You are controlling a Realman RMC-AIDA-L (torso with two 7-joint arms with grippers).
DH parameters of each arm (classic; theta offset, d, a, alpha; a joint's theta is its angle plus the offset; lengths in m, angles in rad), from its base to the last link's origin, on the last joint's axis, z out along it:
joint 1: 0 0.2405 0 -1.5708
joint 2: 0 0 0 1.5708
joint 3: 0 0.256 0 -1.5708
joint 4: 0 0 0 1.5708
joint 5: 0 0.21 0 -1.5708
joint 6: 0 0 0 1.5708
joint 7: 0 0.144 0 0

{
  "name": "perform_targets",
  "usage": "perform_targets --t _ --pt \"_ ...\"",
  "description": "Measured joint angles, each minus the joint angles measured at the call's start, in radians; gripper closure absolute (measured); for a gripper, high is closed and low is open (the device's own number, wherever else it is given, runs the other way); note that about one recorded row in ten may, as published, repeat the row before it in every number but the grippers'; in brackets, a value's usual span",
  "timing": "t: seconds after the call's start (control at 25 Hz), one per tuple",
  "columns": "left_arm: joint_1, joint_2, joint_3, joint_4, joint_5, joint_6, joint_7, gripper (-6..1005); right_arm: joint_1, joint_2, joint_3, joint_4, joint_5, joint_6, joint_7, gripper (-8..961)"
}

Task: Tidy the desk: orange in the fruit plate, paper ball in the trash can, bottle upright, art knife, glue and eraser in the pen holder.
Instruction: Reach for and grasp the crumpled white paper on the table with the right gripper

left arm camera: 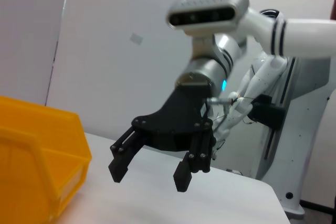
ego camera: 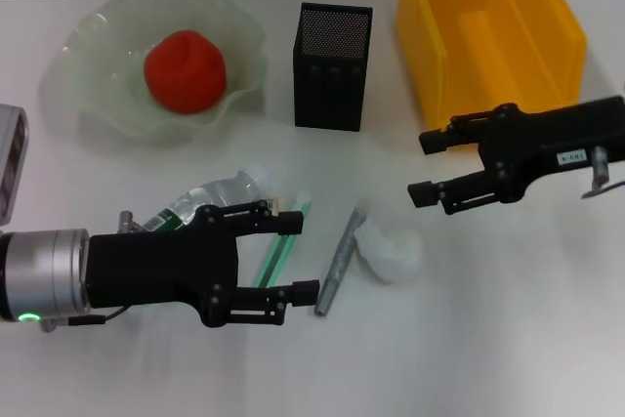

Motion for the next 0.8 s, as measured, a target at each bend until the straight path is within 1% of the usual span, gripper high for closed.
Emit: perform_targets --t 0.08,0.12,0.16,0.2,0.24,0.28,0.36,0.44,0.48,0.6,0.64,0.68,0.72,0.76,0.8 --pt "-0.001 -0.001 0.001 0.0 0.001 0.0 0.001 190 0.069 -0.003 -0.001 -0.024 -0.096 -0.031 0.06 213" --pt "-0.001 -0.001 0.001 0.0 0.001 0.0 0.001 190 0.069 -0.003 -0.001 -0.024 -0.096 -0.031 0.06 214" --pt "-0.001 -0.001 0.001 0.0 0.001 0.0 0.001 190 0.105 0.002 -0.001 -0.045 -0.158 -0.048 0.081 216" --pt "-0.001 -0.001 0.001 0.0 0.001 0.0 0.001 190 0.12 0.006 -0.005 -0.056 -0.191 -0.056 0.087 217" --pt "-0.001 -0.001 0.001 0.0 0.001 0.0 0.001 190 0.12 0.006 -0.005 -0.056 -0.191 -0.056 0.087 218" --pt "-0.002 0.0 0.001 0.0 0.001 0.0 0.001 190 0.144 0.015 -0.026 -0.077 -0.242 -0.068 0.094 219" --pt "-0.002 0.0 -0.001 0.0 0.001 0.0 0.001 190 0.151 0.018 -0.043 -0.084 -0.257 -0.071 0.097 221" --pt "-0.001 0.0 -0.001 0.0 0.001 0.0 0.001 190 0.162 0.022 -0.093 -0.09 -0.27 -0.073 0.1 223" --pt "-0.001 0.0 0.0 0.0 0.001 0.0 -0.001 190 0.169 0.026 -0.141 -0.091 -0.274 -0.072 0.101 224" --pt "0.0 0.001 0.001 0.0 0.001 -0.001 -0.003 191 0.172 0.031 -0.212 -0.091 -0.276 -0.059 0.099 228" --pt "0.0 0.001 0.001 0.0 0.001 -0.001 -0.003 191 0.172 0.031 -0.212 -0.091 -0.276 -0.059 0.099 229" --pt "0.002 0.003 0.001 0.0 0.001 -0.001 -0.003 191 0.172 0.033 -0.261 -0.089 -0.278 -0.04 0.098 230" --pt "0.002 0.003 0.001 0.0 0.001 -0.001 -0.003 191 0.172 0.033 -0.261 -0.089 -0.278 -0.04 0.098 231" --pt "0.002 0.005 0.001 0.0 0.001 -0.001 -0.004 191 0.172 0.035 -0.305 -0.087 -0.28 -0.011 0.099 232" --pt "0.002 0.007 0.001 0.001 0.001 -0.001 -0.004 191 0.172 0.035 -0.305 -0.087 -0.28 -0.011 0.099 233"
